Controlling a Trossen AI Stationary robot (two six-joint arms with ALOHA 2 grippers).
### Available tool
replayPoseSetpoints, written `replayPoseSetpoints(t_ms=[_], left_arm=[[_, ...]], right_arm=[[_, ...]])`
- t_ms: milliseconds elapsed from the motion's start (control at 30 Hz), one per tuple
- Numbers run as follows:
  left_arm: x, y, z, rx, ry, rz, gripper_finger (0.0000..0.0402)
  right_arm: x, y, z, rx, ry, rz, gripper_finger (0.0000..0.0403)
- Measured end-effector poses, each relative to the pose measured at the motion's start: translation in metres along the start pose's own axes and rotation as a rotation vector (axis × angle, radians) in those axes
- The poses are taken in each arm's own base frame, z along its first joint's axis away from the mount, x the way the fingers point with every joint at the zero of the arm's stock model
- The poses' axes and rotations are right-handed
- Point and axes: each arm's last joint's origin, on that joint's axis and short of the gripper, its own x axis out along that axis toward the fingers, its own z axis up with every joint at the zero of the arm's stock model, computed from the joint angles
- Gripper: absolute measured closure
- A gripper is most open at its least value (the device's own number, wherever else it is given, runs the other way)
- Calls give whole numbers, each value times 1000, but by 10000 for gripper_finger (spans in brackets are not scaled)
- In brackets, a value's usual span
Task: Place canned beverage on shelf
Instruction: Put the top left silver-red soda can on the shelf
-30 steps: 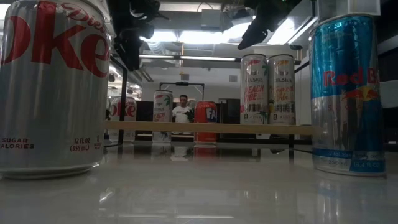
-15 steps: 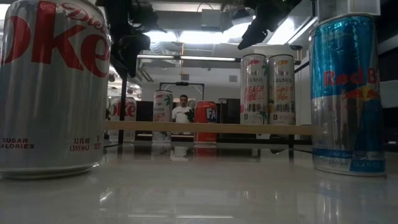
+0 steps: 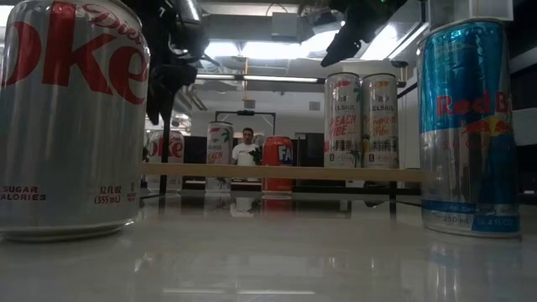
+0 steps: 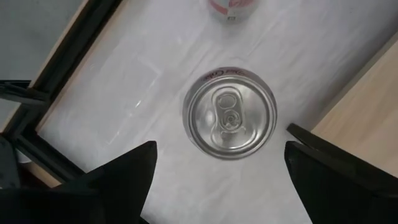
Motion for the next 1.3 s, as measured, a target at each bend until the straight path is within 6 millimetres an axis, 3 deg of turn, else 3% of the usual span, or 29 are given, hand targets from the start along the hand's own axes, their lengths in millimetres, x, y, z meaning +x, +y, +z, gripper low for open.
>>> replayPoseSetpoints(t_ms=[1100,1300], left_arm=[[4,-1,9,-64,-102,-45,55],[20,-2,3,-89,-75,-43,55]], right_arm=[[9,0,-8,3,10,4,42],[9,-1,-5,-4,-14,-5,42]])
